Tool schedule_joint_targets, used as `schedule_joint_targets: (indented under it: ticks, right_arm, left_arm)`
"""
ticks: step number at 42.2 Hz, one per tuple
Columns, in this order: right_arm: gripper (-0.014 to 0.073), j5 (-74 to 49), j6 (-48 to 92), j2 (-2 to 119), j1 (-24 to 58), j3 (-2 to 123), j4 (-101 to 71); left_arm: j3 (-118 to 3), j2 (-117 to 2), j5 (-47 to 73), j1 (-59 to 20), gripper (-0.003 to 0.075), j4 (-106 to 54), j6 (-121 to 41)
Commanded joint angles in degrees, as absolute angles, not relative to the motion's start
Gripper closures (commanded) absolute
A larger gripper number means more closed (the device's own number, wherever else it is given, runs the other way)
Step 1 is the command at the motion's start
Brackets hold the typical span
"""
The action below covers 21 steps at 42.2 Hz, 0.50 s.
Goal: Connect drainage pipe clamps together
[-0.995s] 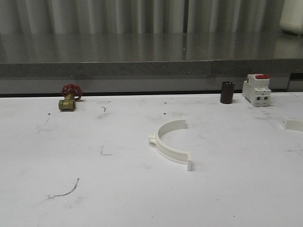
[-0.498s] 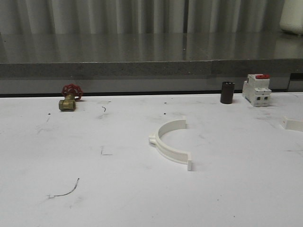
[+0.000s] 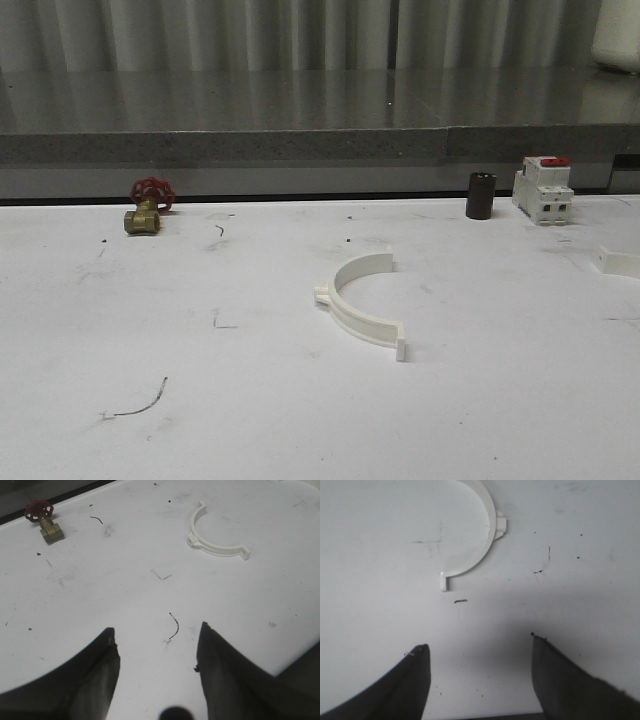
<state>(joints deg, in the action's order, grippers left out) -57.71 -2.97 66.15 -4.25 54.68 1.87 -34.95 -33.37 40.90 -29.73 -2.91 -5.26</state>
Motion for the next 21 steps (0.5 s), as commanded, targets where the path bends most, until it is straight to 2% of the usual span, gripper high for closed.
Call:
schedule_joint_targets:
  ticks: [1,11,21]
  right_arm:
    - [0.0123,-54.5,2.1,69.9,-7.8,58.4,-1.8]
    - [0.0123,-48.6,4.4,83.0,-12.2,62.4,-4.7]
    - [0.0123,-45.0,5.0,94.4,-12.3,66.7,-4.1]
  left_arm:
    - [-36.5,-33.5,37.1,-29.6,0.0377,-3.3,-5.1]
    - [-36.5,-33.5,37.1,-29.6,0.0377,-3.3,-5.1]
    - [-36.5,-33.5,37.1,-29.6,0.0377,-3.3,-5.1]
